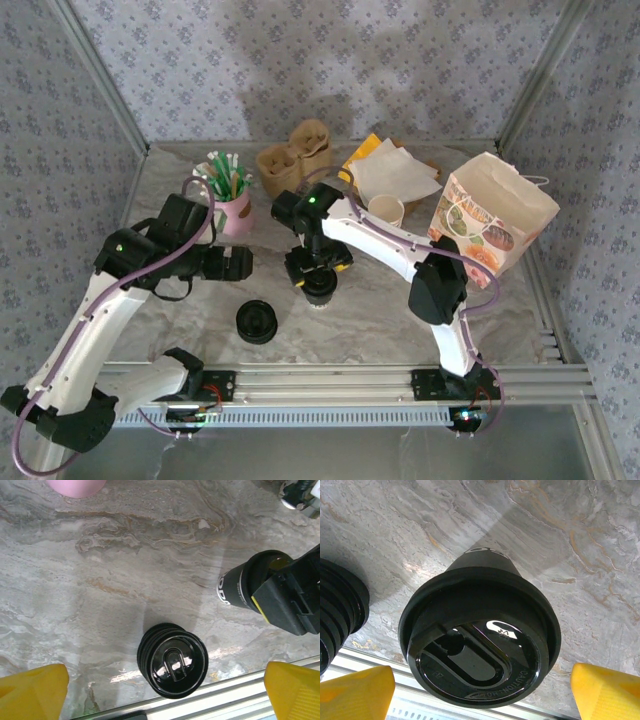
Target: Pack the takeout coffee
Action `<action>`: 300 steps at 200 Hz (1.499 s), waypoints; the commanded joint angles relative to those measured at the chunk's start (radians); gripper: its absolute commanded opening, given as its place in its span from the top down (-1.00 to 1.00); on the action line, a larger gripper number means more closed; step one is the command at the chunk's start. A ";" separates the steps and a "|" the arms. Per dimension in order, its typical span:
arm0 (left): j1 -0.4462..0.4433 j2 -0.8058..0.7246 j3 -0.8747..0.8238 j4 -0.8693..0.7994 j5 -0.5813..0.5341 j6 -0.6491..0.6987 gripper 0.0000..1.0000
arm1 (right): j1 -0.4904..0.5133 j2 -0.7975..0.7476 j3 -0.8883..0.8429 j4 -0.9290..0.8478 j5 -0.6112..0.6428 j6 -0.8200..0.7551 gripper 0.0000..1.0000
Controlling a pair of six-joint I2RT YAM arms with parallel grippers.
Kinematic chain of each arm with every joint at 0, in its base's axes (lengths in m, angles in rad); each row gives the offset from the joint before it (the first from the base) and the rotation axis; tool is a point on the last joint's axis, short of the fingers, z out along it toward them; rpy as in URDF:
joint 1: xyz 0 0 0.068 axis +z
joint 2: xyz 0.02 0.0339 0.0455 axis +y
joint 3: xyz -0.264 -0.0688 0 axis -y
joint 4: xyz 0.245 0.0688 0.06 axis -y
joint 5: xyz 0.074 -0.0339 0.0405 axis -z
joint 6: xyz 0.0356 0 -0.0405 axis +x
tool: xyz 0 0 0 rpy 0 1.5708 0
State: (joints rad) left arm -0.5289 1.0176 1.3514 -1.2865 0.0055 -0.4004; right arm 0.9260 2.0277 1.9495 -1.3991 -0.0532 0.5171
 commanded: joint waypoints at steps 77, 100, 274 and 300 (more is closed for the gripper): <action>-0.007 -0.015 -0.011 0.018 -0.023 0.034 -1.00 | -0.003 0.045 0.002 -0.015 0.010 0.038 -0.70; -0.008 -0.016 -0.011 0.019 -0.022 0.037 -0.99 | -0.003 0.052 0.002 -0.017 0.011 0.039 -0.64; -0.008 -0.005 -0.001 0.018 -0.012 0.043 -0.99 | -0.004 0.099 -0.055 0.011 0.031 0.044 -0.48; -0.008 -0.004 -0.003 0.019 -0.009 0.043 -0.99 | -0.004 0.105 -0.070 0.019 0.029 0.044 -0.48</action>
State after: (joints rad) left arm -0.5304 1.0107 1.3376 -1.2789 -0.0120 -0.3744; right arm 0.9249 2.0716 1.9350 -1.3815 -0.0486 0.5392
